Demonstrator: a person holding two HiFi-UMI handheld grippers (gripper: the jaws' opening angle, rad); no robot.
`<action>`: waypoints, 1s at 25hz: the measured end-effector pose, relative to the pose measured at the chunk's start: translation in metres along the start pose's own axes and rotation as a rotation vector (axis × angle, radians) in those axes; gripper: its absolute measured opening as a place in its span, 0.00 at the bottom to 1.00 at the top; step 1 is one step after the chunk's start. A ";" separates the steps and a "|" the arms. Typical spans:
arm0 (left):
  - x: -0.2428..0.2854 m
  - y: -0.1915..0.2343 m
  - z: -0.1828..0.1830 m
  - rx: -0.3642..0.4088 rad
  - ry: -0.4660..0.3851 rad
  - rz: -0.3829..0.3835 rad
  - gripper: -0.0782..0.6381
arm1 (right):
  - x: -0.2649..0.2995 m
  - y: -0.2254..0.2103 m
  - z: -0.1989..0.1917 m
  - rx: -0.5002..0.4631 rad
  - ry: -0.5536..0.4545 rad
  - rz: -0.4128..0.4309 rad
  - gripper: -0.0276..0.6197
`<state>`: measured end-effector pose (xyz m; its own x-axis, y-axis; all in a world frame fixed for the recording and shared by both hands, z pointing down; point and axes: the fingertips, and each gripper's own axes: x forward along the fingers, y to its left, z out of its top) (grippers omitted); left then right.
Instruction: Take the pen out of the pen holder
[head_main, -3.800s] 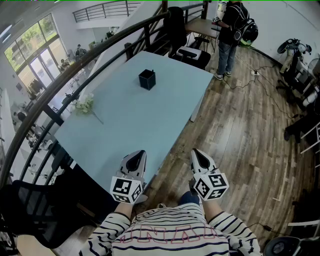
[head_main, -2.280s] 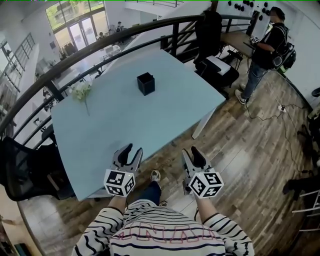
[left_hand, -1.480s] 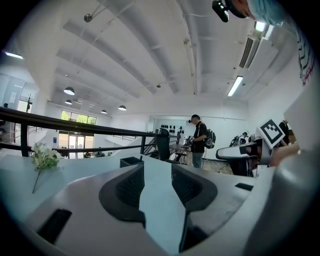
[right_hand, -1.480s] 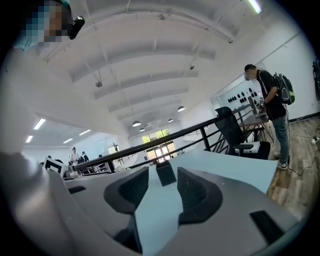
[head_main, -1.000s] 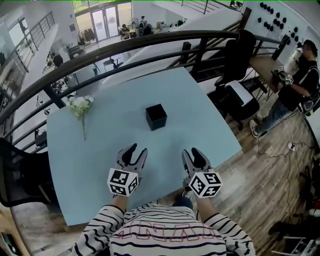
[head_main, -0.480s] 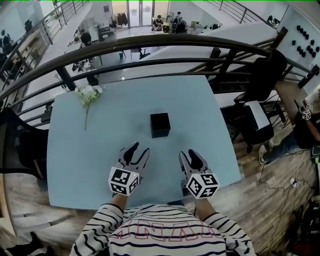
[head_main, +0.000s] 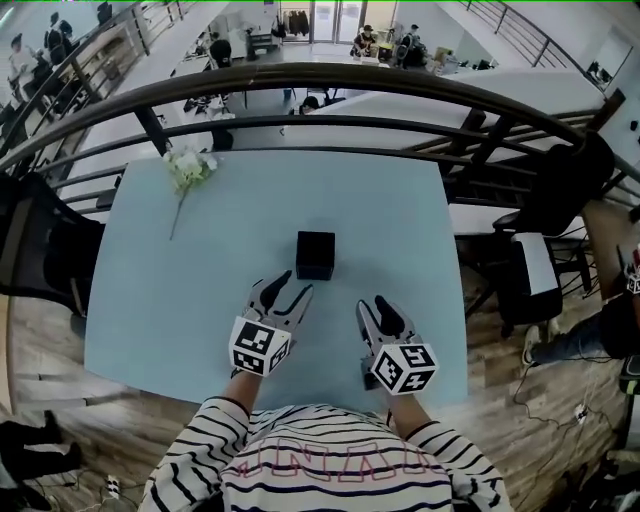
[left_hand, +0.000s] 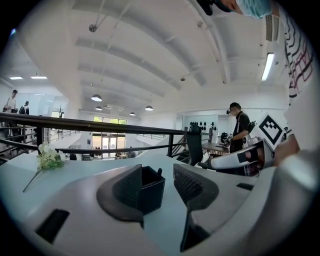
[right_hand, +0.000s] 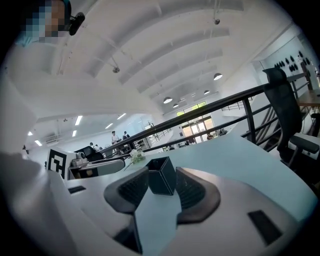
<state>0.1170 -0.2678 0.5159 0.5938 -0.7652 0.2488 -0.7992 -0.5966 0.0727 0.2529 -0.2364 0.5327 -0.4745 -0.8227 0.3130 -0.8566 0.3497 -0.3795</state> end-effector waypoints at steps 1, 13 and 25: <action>0.007 -0.002 0.001 0.003 0.000 0.007 0.35 | 0.002 -0.004 0.001 -0.001 0.007 0.014 0.32; 0.068 -0.011 0.001 0.038 0.043 0.053 0.36 | 0.011 -0.033 0.003 0.003 0.059 0.097 0.32; 0.100 -0.007 -0.016 0.035 0.138 0.084 0.36 | 0.004 -0.049 -0.004 0.023 0.078 0.064 0.32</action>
<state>0.1804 -0.3364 0.5561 0.5050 -0.7735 0.3830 -0.8403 -0.5419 0.0135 0.2924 -0.2556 0.5560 -0.5430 -0.7615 0.3540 -0.8198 0.3893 -0.4200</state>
